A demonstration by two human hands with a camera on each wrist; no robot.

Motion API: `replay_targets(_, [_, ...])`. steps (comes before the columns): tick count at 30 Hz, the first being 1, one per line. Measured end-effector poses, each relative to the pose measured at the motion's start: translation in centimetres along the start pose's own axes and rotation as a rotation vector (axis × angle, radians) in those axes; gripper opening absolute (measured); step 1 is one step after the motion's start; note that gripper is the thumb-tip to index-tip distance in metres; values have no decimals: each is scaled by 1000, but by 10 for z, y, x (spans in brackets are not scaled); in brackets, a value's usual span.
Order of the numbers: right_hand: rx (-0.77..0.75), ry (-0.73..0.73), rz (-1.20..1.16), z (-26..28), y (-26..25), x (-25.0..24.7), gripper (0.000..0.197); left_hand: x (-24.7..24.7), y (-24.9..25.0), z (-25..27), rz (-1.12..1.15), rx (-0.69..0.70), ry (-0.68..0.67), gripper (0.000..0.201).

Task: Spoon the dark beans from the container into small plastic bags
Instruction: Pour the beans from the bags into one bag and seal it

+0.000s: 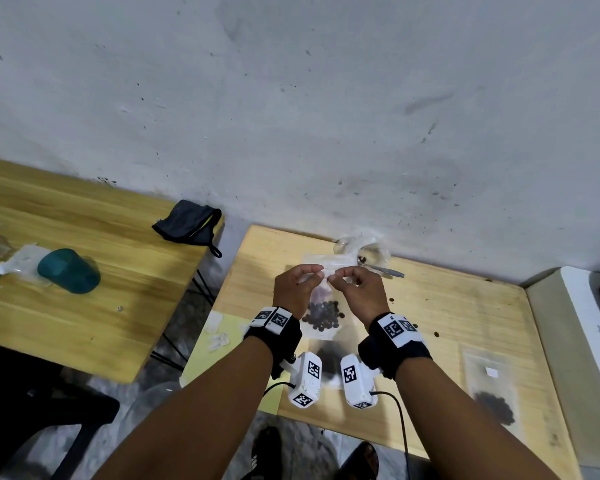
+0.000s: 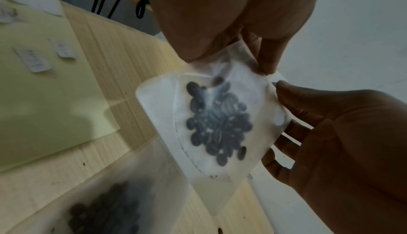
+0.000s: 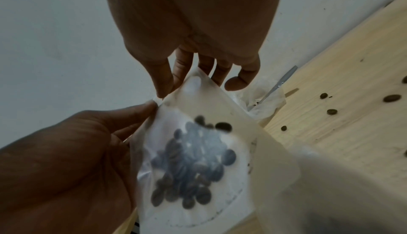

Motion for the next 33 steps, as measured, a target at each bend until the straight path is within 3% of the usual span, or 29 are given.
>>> replay_targets(13, [-73, -45, 57, 0, 4, 0, 8, 2, -5, 4, -10, -32, -25, 12])
replay_targets(16, [-41, 88, 42, 2, 4, -9, 21, -1, -6, 3, -40, -3, 10, 8])
replay_targets(19, [31, 212, 9, 6, 6, -17, 10, -4, -4, 3, -92, 61, 29, 3])
replay_targets(24, [310, -90, 7, 10, 8, -4, 40, 0, -3, 7, -198, 102, -57, 4])
replay_targets(29, [420, -143, -113, 9, 8, -1, 19, 1, -4, 9, -205, 97, -79, 5])
replay_targets(33, [388, -110, -138, 10, 10, -4, 16, 1, -6, 9, -104, 14, -78, 14])
Point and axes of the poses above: each hand's wrist, its own z-axis away from the middle knuckle, its own x-axis out of the palm, y = z × x, the point moved 6 cm from there along -z, towards the middle knuckle, and after that the axes turned 5 degrees about z, right-handed, at the moved point
